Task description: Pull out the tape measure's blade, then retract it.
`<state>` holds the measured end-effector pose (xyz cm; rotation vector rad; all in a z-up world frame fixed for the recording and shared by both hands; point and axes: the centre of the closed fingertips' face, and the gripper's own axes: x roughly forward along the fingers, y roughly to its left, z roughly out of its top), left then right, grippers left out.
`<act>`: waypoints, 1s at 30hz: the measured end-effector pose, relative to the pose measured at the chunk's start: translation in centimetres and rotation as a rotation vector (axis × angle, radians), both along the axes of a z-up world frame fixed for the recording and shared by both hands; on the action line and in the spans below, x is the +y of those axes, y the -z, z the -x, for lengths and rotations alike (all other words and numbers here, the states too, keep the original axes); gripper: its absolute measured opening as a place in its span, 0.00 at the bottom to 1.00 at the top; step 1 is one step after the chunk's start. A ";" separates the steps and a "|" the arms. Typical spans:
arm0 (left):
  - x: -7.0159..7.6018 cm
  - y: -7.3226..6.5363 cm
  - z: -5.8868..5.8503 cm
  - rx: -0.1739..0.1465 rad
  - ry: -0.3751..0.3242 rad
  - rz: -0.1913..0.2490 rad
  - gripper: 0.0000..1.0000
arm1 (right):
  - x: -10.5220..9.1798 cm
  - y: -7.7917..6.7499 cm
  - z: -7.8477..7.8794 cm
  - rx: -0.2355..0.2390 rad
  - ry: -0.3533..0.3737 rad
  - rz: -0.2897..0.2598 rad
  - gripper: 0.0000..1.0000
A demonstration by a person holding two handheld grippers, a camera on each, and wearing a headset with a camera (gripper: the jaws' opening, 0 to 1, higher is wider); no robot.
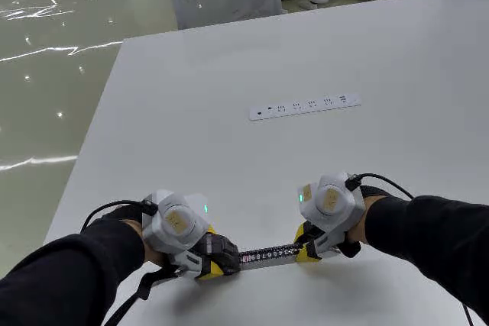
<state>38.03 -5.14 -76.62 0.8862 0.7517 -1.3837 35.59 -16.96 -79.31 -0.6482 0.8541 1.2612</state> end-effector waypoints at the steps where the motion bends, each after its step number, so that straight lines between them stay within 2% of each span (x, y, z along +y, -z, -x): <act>1: 0.0 0.0 0.0 0.000 0.000 0.000 0.32 | -0.1 0.0 0.0 0.001 0.001 0.000 0.08; 21: -0.1 0.0 0.0 0.002 -0.007 -0.002 0.32 | -1.2 0.0 0.0 0.012 0.012 0.000 0.08; 30: 0.0 0.0 -0.1 0.002 -0.010 0.004 0.32 | -1.6 0.1 0.1 0.004 0.013 0.007 0.08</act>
